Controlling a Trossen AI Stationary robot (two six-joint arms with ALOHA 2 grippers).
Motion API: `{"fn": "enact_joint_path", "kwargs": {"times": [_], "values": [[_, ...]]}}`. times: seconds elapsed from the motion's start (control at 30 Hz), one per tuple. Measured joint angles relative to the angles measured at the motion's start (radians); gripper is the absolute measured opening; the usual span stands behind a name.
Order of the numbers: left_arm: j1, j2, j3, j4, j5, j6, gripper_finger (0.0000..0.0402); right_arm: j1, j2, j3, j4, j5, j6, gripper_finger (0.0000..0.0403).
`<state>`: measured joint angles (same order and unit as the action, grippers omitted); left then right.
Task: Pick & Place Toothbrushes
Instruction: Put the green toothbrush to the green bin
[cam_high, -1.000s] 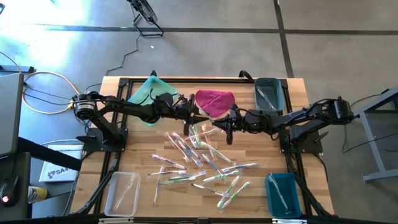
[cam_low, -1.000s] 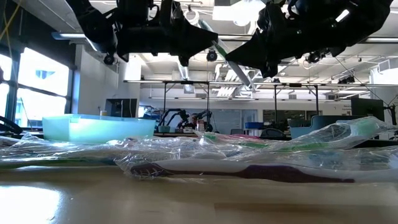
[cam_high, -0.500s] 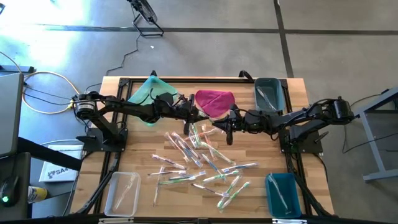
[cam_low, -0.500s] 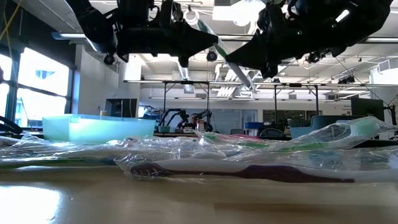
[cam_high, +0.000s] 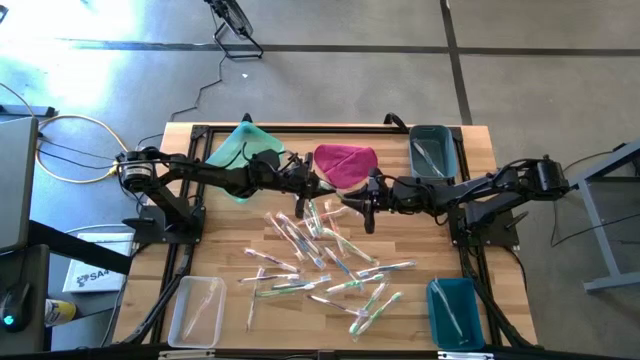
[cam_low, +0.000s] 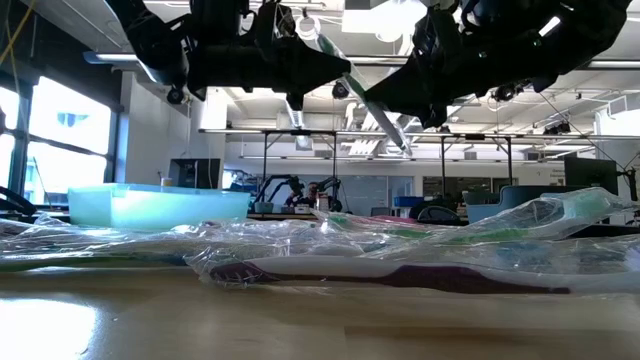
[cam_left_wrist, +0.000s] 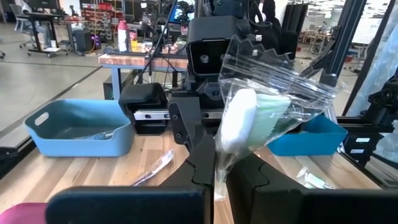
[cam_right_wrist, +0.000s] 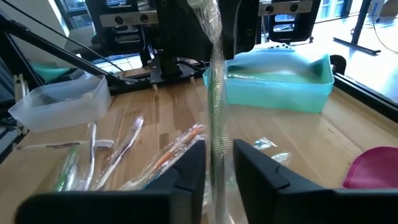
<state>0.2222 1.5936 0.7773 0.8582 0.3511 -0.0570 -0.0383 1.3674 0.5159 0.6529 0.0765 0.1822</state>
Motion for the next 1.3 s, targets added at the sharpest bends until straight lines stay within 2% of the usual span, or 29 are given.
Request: {"fn": "enact_joint_path", "kwargs": {"times": [0.37, 0.5, 0.7, 0.97, 1.13, 1.3], "values": [[0.000, 0.000, 0.000, -0.001, -0.003, 0.003, 0.0010, 0.000, -0.006, 0.000, 0.017, -0.003, 0.006, 0.0226], [0.019, -0.014, 0.000, -0.042, 0.003, 0.023, 0.0010, 0.000, -0.033, 0.000, -0.031, -0.007, 0.008, 0.0255], [0.083, -0.112, 0.000, -0.214, 0.005, 0.047, 0.0009, 0.000, -0.109, 0.000, -0.167, -0.008, 0.008, 0.0258], [0.150, -0.341, 0.000, -0.546, -0.018, 0.114, 0.0016, 0.000, -0.139, -0.001, -0.247, -0.003, 0.008, 0.0251], [0.192, -0.496, 0.000, -0.736, -0.110, 0.159, 0.0011, -0.001, -0.134, -0.001, -0.253, 0.003, 0.008, 0.0250], [0.236, -0.647, 0.000, -0.943, -0.252, 0.157, 0.0013, -0.001, -0.134, -0.001, -0.256, 0.003, 0.008, 0.0250]]}}
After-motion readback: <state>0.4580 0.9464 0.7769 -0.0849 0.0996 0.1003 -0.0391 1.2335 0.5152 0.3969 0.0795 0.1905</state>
